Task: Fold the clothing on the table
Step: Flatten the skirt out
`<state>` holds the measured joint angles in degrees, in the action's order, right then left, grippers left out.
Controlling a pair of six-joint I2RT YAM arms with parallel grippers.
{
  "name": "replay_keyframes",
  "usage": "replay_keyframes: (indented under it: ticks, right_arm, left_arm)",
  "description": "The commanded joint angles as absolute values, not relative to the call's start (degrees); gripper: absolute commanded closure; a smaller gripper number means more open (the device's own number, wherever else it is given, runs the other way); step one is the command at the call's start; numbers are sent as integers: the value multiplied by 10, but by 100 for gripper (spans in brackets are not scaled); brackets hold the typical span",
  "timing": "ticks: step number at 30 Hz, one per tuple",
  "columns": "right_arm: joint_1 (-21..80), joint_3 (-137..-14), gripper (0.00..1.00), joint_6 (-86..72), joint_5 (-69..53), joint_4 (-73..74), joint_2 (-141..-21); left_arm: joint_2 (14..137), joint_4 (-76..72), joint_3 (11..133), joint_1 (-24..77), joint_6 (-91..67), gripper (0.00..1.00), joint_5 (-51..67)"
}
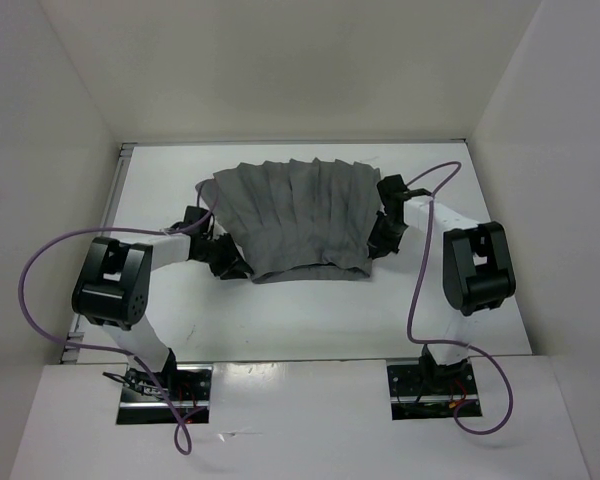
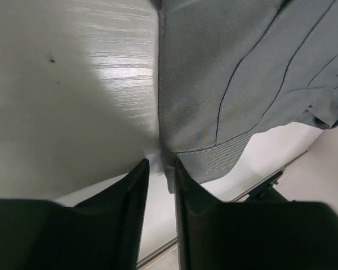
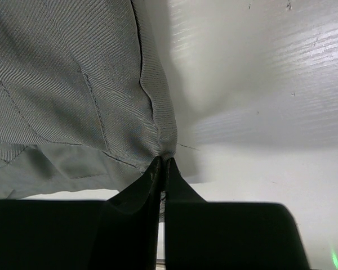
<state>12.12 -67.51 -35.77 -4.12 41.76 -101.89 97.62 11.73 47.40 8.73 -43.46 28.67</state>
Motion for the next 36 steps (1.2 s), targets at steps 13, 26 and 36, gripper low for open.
replay_keyframes:
  ticks: [13, 26, 36]
  right_arm:
    - [121, -634, 100, -373, -34, 416, -937]
    - [60, -601, 100, -344, -8, 398, -889]
    - [54, -562, 100, -338, -74, 380, -851]
  left_arm:
    - [1012, 75, 454, 121, -454, 82, 307]
    - [854, 273, 614, 21, -314, 100, 236]
    - [842, 222, 468, 7, -320, 100, 307]
